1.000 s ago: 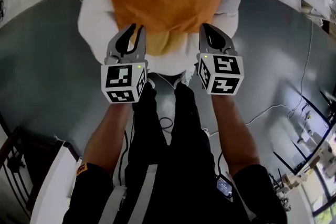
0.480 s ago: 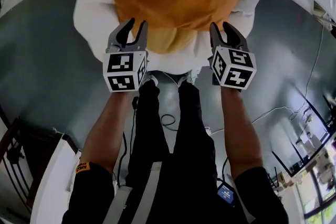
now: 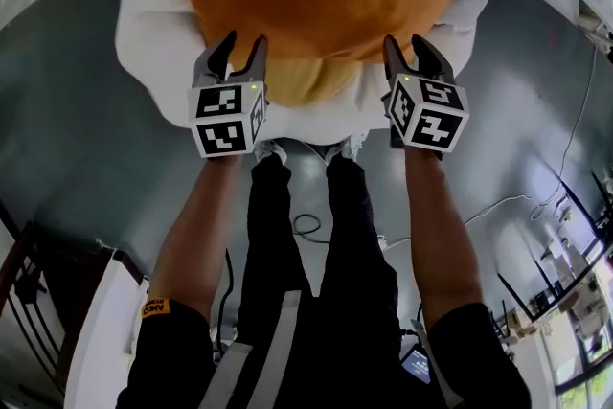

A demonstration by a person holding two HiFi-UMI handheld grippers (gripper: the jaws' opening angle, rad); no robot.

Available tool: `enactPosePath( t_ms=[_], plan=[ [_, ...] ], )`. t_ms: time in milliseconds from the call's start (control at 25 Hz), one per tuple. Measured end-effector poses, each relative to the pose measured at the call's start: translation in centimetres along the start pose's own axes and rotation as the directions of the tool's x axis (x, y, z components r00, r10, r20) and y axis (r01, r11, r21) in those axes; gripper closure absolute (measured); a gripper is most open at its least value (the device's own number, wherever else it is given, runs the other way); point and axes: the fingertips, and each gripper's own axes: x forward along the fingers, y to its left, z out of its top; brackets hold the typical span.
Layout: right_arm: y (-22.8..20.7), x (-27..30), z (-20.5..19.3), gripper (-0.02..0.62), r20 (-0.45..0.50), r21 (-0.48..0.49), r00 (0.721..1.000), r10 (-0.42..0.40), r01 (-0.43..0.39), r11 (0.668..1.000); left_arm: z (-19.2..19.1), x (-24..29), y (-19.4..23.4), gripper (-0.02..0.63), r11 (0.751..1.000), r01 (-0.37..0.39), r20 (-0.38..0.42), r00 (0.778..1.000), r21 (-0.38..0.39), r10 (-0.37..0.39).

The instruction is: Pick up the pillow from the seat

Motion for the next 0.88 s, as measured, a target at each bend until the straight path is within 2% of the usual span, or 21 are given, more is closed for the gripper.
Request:
enactPosePath(
  t_ms=[320,520,880],
  plan=[
    [-1.1,4.2,-2.6,0.36,-0.039,0.007,0.999,-0.014,0.014,1.0,-2.8,3.9,2.1,0.348,0.998,-0.059,-0.056,0.997,0.02,0.06],
    [-1.2,5.9,-2.9,0.324,-0.041,0.011,0.999,-0.003,0.003,1.0,-2.9,5.3,3.0,0.323,0.996,-0.081,-0.07,0.994,0.033,0.083],
    [-1.8,8.4,-3.2,0.352,-0.048,-0.033,0.998,-0.033,0.032,0.999,-3.0,8.3,3.8,0.312,0.991,-0.11,-0.067,0.991,0.07,0.115]
  ],
)
